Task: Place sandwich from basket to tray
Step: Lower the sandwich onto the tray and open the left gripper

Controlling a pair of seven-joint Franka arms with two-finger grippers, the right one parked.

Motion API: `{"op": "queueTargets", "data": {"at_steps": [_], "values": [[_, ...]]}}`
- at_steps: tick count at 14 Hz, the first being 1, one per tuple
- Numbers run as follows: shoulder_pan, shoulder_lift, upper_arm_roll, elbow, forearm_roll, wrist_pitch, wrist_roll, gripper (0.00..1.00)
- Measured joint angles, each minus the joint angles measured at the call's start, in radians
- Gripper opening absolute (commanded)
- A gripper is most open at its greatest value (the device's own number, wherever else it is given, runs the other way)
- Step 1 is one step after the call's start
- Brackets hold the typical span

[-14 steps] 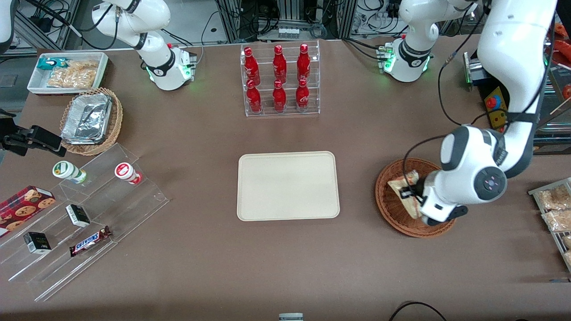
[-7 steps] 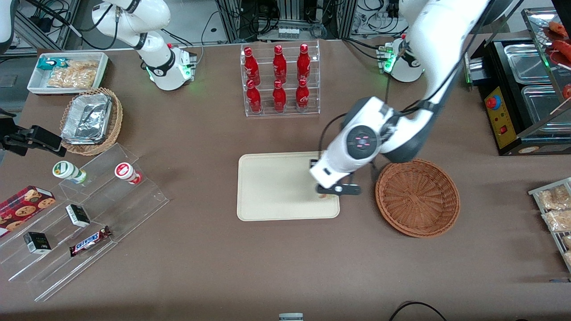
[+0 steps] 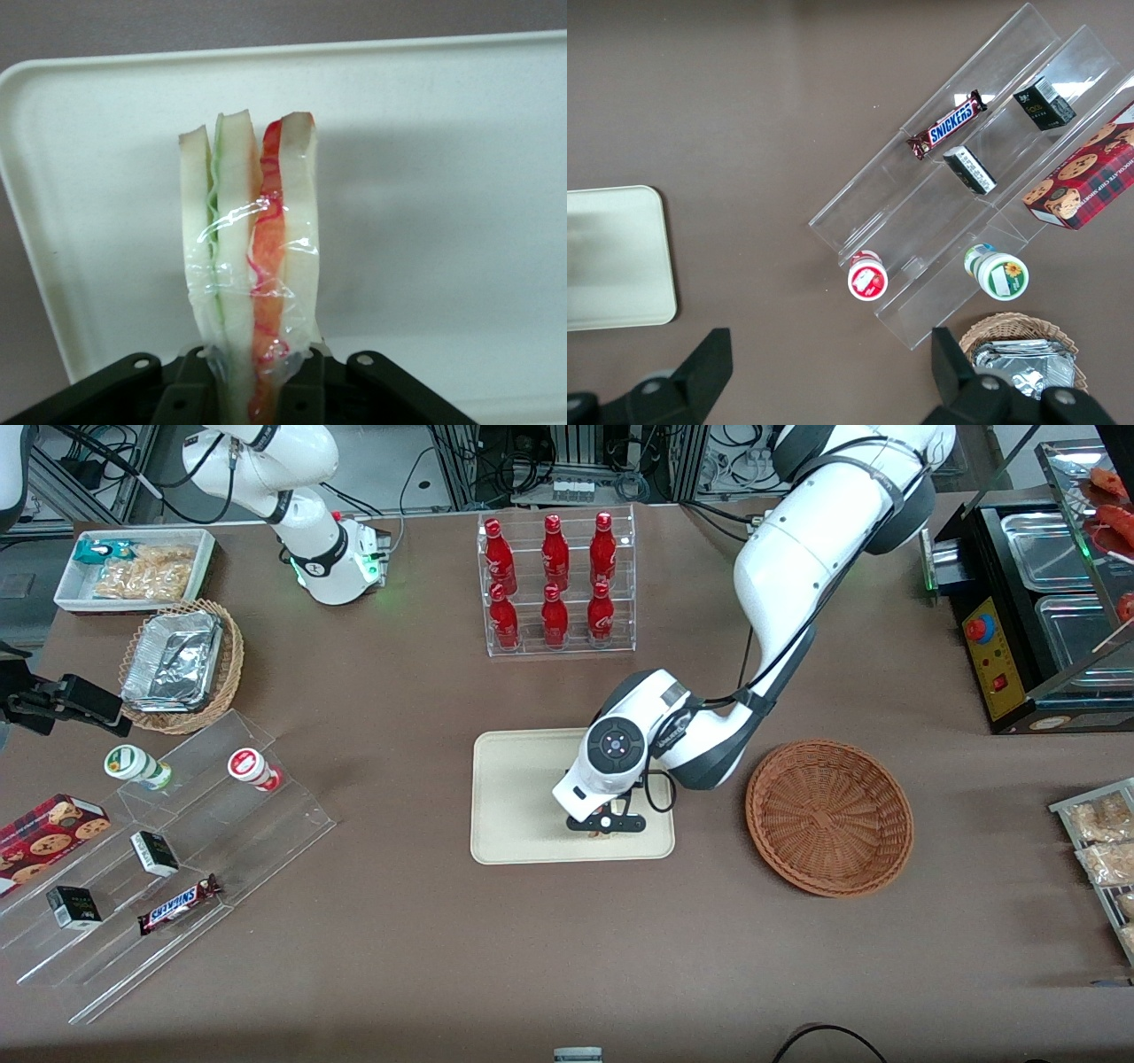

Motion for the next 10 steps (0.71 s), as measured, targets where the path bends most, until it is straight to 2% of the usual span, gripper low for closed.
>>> {"op": "queueTargets", "data": {"at_steps": [1, 2, 6, 10], "values": [[-0.005, 0.011, 0.000, 0.017, 0.002, 0.000, -0.007, 0.82], [-0.010, 0.019, 0.000, 0.031, 0.006, -0.001, -0.009, 0.99], [-0.016, 0.024, 0.002, 0.054, 0.095, -0.002, -0.096, 1.00], [-0.017, 0.009, 0.002, 0.087, 0.109, -0.006, -0.150, 1.00]]}}
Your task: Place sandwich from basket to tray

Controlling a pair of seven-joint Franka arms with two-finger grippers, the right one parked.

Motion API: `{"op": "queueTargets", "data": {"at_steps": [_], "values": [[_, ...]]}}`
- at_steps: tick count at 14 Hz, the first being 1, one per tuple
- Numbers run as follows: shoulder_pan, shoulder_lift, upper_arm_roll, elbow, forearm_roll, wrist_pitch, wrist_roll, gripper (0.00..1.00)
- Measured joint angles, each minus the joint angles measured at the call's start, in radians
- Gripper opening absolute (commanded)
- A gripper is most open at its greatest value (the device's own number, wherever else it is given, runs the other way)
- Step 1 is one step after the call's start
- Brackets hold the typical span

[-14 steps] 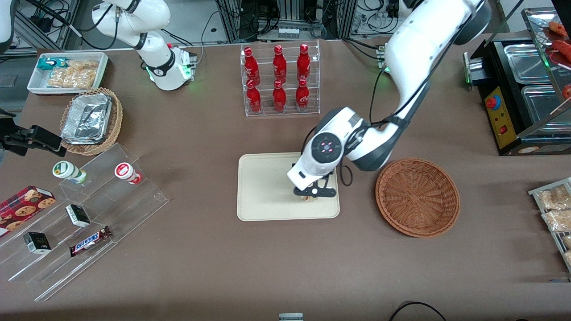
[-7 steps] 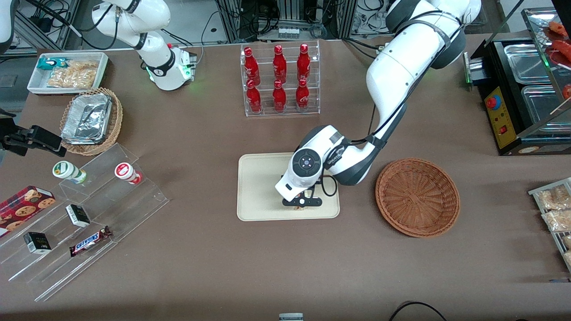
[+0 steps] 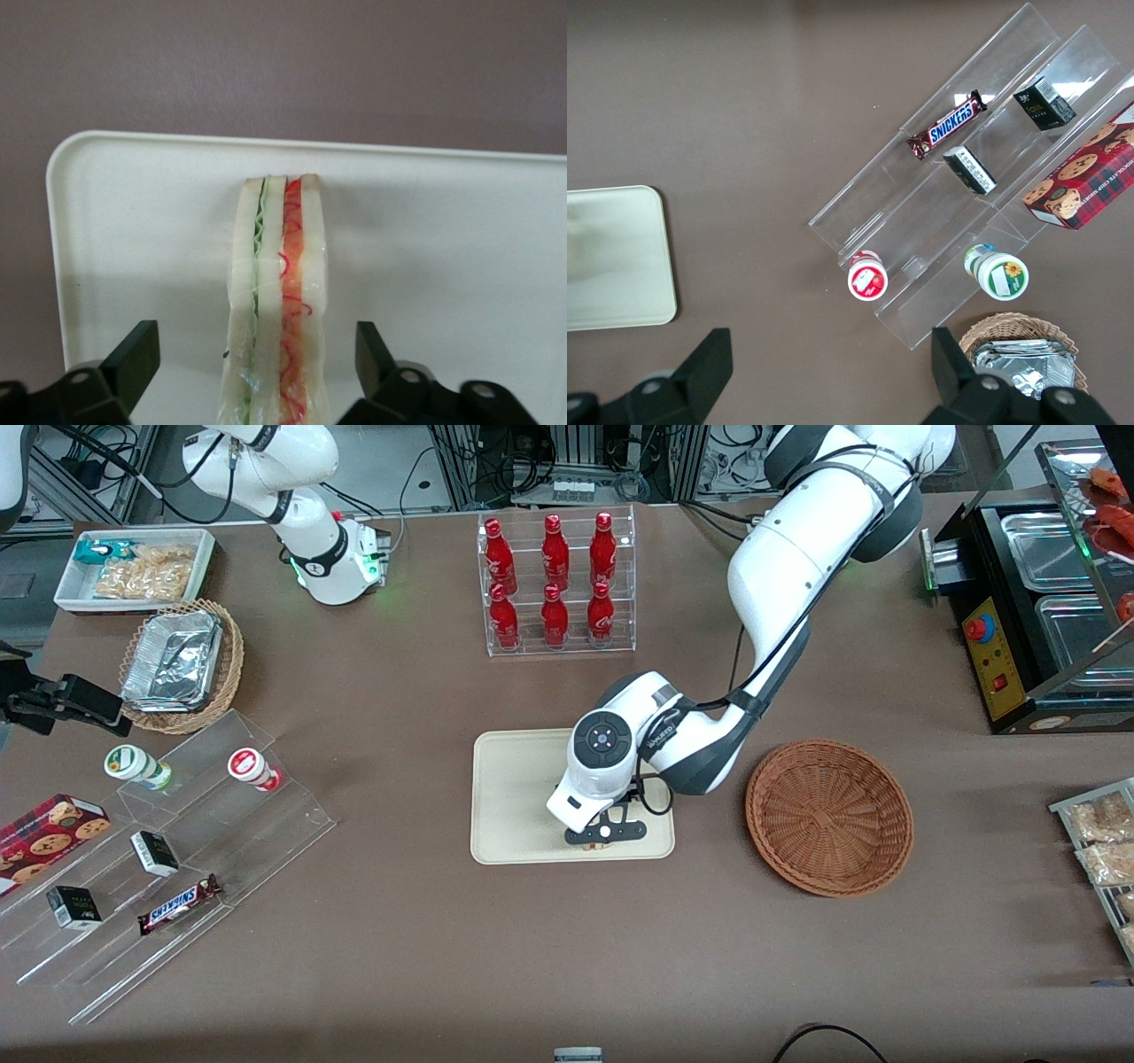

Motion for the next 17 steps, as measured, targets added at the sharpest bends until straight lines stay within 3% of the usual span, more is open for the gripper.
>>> {"op": "queueTargets", "data": {"at_steps": [5, 7, 11, 14, 17], "values": [[0.027, -0.157, 0.019, 0.012, 0.011, -0.190, -0.005, 1.00], [0.090, -0.276, 0.020, -0.041, -0.003, -0.283, 0.040, 1.00], [0.293, -0.516, 0.026, -0.237, -0.095, -0.376, 0.309, 1.00], [0.413, -0.632, 0.028, -0.263, -0.148, -0.539, 0.461, 1.00], [0.456, -0.742, 0.029, -0.257, -0.163, -0.697, 0.486, 1.00]]}}
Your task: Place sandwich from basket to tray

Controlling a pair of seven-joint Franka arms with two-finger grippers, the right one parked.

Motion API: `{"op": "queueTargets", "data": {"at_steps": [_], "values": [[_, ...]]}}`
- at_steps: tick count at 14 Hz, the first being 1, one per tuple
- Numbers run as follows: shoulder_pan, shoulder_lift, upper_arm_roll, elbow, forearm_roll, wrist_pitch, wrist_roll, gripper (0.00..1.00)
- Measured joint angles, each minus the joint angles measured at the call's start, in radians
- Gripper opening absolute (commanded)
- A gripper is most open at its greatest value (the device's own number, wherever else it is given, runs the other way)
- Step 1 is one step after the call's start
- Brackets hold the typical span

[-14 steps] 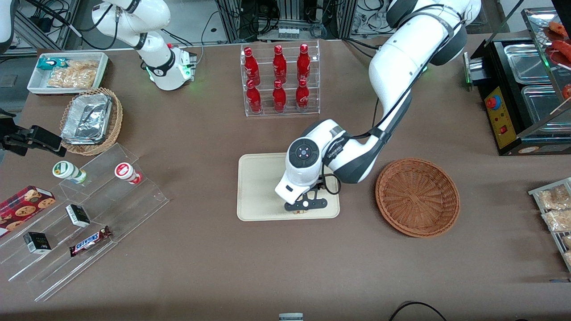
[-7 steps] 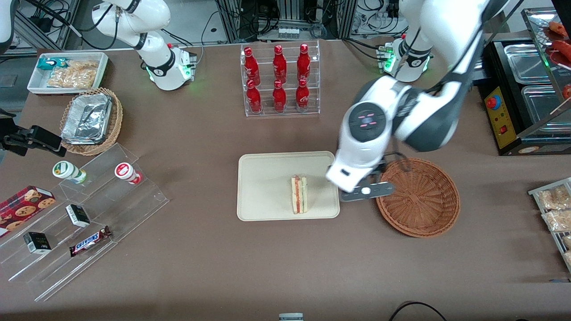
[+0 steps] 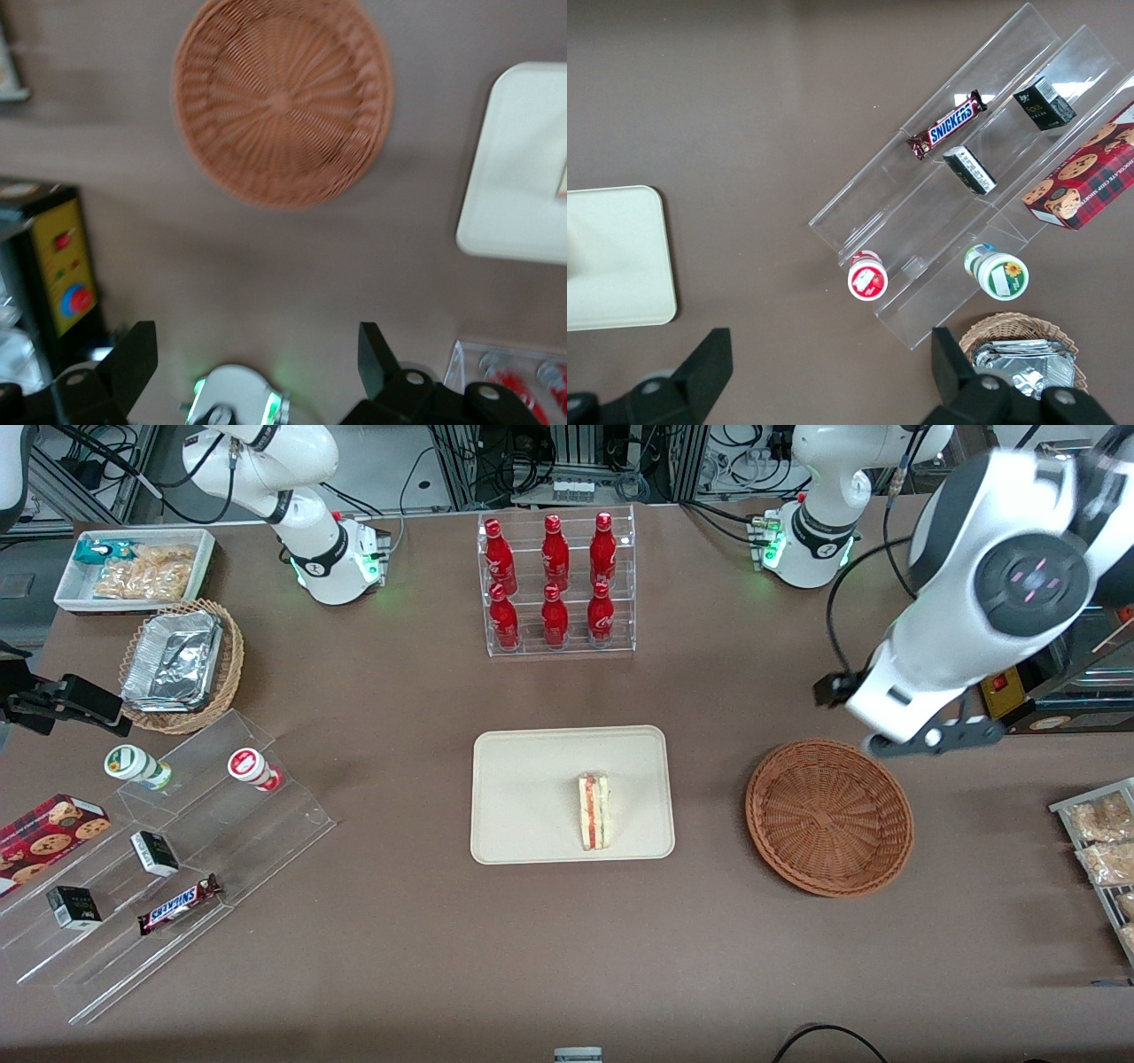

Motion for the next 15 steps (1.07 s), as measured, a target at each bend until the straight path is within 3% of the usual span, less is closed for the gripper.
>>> {"op": "queueTargets", "data": {"at_steps": [6, 15], "values": [[0.011, -0.181, 0.005, -0.100, -0.018, -0.053, 0.051, 1.00], [0.054, -0.204, 0.148, -0.087, -0.043, -0.063, 0.191, 1.00]]}}
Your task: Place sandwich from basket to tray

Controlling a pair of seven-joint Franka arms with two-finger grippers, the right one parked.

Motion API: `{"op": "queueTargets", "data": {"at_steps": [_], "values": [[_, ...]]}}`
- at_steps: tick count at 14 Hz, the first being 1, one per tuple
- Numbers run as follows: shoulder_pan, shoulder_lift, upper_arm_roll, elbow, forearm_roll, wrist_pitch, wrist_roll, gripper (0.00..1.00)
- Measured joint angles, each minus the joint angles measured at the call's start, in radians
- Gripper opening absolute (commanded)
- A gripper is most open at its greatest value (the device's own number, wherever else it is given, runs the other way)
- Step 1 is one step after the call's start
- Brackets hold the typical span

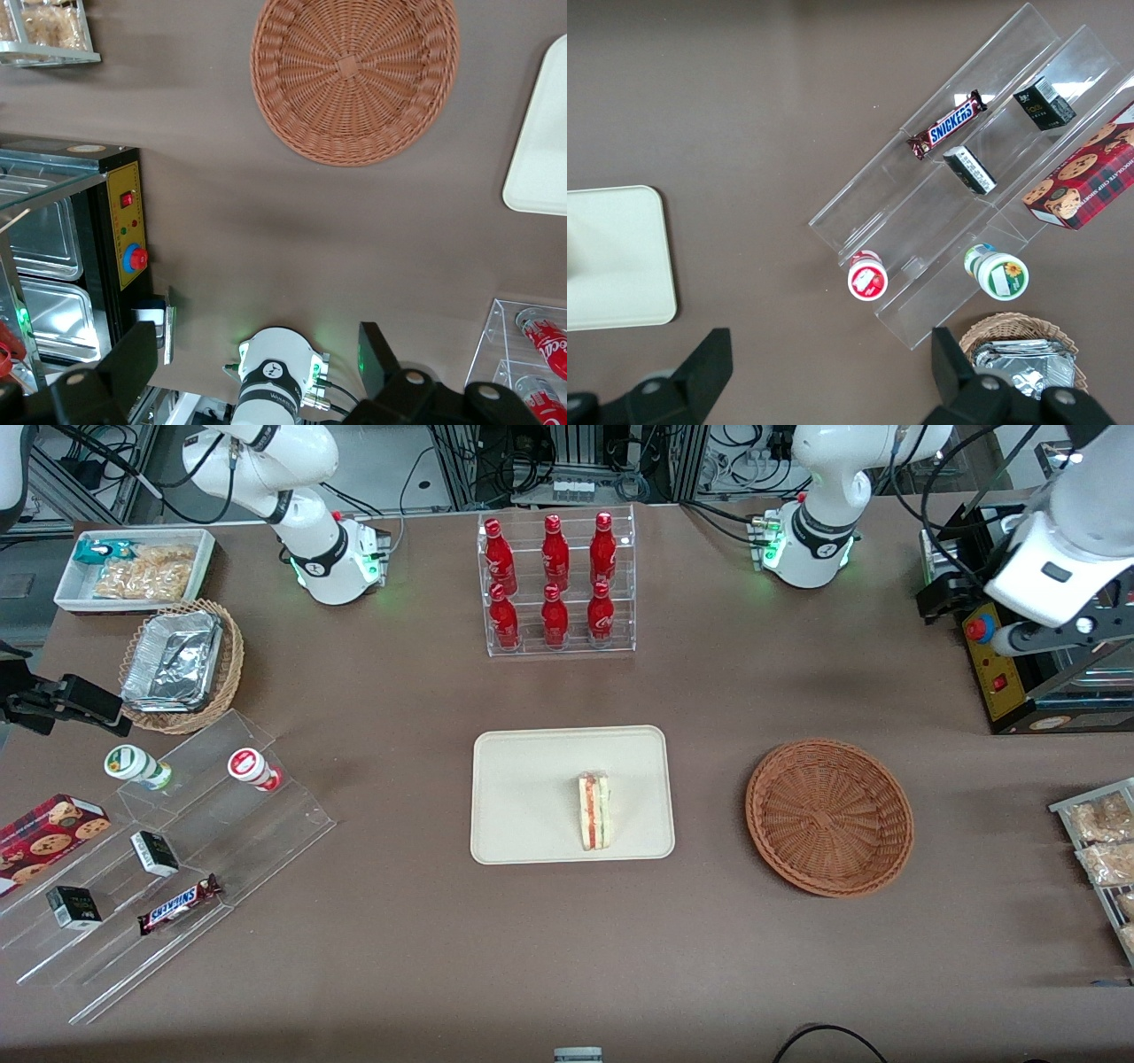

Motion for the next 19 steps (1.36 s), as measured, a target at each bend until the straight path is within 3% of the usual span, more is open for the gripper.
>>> {"op": "queueTargets", "data": {"at_steps": [9, 13, 19], "values": [[0.001, 0.010, 0.000, 0.022, -0.006, 0.000, 0.001, 1.00], [0.001, 0.037, 0.001, 0.025, -0.006, 0.046, 0.121, 1.00], [0.019, 0.077, 0.005, 0.034, -0.081, 0.143, 0.153, 1.00]]}}
